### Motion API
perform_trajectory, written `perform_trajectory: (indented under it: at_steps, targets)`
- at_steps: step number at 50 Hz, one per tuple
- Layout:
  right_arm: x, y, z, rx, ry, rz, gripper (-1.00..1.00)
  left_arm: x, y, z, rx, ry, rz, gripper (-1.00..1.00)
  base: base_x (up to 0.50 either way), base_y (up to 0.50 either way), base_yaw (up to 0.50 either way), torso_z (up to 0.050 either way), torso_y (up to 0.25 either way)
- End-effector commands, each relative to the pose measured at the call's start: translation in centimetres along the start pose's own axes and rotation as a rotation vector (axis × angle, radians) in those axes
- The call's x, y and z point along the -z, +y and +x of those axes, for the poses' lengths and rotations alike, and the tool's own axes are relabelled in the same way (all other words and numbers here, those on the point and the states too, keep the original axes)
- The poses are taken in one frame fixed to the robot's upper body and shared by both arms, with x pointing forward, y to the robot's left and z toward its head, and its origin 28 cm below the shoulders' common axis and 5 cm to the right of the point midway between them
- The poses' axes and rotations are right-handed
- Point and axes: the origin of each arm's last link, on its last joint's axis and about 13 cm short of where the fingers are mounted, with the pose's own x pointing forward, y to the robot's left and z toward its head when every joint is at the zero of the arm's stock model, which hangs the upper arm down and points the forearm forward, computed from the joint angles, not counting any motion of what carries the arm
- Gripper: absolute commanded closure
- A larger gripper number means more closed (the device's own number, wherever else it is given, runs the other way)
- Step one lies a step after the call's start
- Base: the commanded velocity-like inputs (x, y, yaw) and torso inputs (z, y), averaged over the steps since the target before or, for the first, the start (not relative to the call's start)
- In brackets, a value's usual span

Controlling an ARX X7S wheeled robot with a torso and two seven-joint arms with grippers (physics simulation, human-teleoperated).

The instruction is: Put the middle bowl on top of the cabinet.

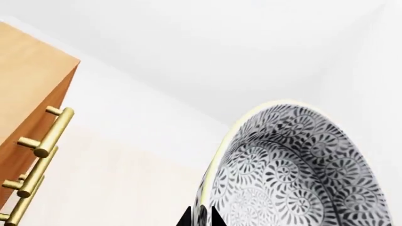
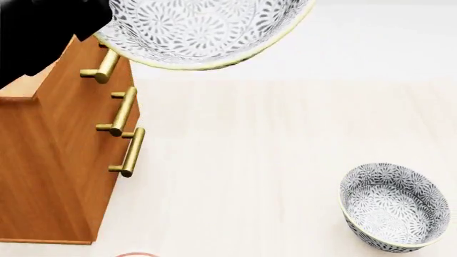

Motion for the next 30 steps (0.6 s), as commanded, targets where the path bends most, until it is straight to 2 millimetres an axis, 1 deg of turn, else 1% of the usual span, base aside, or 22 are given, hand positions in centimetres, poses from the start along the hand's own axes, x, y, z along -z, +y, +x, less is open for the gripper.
perform_trajectory:
  at_steps: [1,5,9,10,16,18,25,27,28,30]
  targets:
    - [0.1,-0.1,0.1,0.001,-0.001,0.002,-1.00,-3.8,-1.4,0.9,-0.119,-0.009,-0.079,1.00,0.00,0.00,0.00,0.000,0.000]
    - [0.1,-0.2,0.1,0.004,-0.004,0.003,-1.00,-4.8,-1.4,2.2,-0.214,-0.008,-0.120,1.00,0.00,0.00,0.00,0.000,0.000]
    - [0.1,-0.2,0.1,0.003,-0.006,0.003,-1.00,-5.5,-1.1,3.8,-0.305,-0.043,-0.106,1.00,0.00,0.00,0.00,0.000,0.000]
    - [0.1,-0.3,0.1,0.005,-0.008,0.003,-1.00,-5.7,-0.7,5.0,-0.359,-0.069,-0.077,1.00,0.00,0.00,0.00,0.000,0.000]
    - [0.3,-0.2,0.2,0.005,-0.009,0.006,-1.00,-6.7,0.3,7.4,-0.471,-0.067,-0.119,1.00,0.00,0.00,0.00,0.000,0.000]
    - [0.2,-0.2,0.2,0.009,-0.012,0.008,-1.00,-7.3,0.9,8.6,-0.562,-0.074,-0.137,1.00,0.00,0.00,0.00,0.000,0.000]
    - [0.3,-0.1,0.3,0.009,-0.012,0.010,-1.00,-8.0,2.4,11.2,-0.693,-0.067,-0.155,1.00,0.00,0.00,0.00,0.000,0.000]
    - [0.3,-0.1,0.3,0.009,-0.011,0.010,-1.00,-8.0,2.8,11.5,-0.730,-0.120,-0.100,1.00,0.00,0.00,0.00,0.000,0.000]
    - [0.3,-0.1,0.3,0.011,-0.011,0.011,-1.00,-7.9,3.0,11.7,-0.733,-0.110,-0.118,1.00,0.00,0.00,0.00,0.000,0.000]
    - [0.3,-0.1,0.3,0.010,-0.011,0.011,-1.00,-8.6,3.4,12.1,-0.763,-0.115,-0.138,1.00,0.00,0.00,0.00,0.000,0.000]
